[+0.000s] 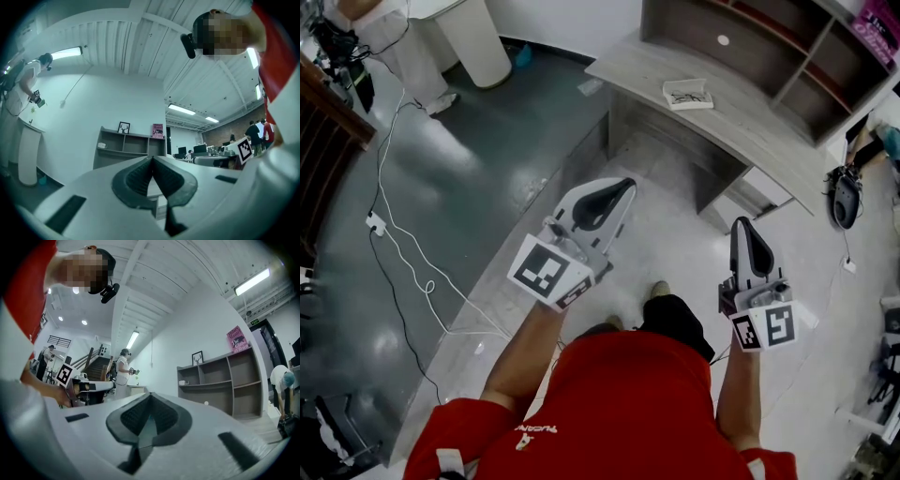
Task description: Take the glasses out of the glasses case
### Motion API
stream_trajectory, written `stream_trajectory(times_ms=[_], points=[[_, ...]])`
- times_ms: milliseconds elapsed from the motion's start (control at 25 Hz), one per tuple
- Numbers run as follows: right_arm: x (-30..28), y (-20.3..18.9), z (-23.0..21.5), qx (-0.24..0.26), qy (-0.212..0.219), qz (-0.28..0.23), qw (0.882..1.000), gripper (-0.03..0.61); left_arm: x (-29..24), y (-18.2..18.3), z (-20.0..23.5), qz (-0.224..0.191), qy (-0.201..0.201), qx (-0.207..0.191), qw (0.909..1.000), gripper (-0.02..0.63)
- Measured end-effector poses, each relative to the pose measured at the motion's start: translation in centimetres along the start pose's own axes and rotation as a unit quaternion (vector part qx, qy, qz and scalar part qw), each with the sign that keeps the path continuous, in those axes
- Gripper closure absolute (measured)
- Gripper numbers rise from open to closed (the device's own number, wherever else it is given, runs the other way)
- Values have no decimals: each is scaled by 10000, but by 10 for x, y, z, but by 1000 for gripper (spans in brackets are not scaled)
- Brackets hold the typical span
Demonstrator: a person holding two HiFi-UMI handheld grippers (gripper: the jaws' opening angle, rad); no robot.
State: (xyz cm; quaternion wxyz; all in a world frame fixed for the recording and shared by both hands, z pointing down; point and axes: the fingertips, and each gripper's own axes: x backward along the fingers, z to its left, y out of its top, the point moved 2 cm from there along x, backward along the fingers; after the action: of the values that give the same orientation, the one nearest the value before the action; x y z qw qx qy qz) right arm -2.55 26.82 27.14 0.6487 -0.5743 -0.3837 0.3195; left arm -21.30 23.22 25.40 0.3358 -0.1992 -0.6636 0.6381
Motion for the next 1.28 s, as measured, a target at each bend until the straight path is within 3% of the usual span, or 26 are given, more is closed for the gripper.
stream_trajectory(times_ms=[240, 440, 1040, 1280], points=[[-23, -10, -21, 68, -68, 42, 9999, 574, -24, -12, 22, 5, -53, 35, 10000, 603], [-55, -27, -65, -27, -84, -52, 9999, 574, -66, -30, 44, 136, -19, -63, 9999, 603], [-201, -56, -275, -97, 392, -10, 9992, 574, -306, -82, 119, 756, 86, -301, 9966, 603], [-252, -68, -330, -77, 701, 55, 9975, 574, -370, -105, 153, 910, 194, -321, 9951, 603]])
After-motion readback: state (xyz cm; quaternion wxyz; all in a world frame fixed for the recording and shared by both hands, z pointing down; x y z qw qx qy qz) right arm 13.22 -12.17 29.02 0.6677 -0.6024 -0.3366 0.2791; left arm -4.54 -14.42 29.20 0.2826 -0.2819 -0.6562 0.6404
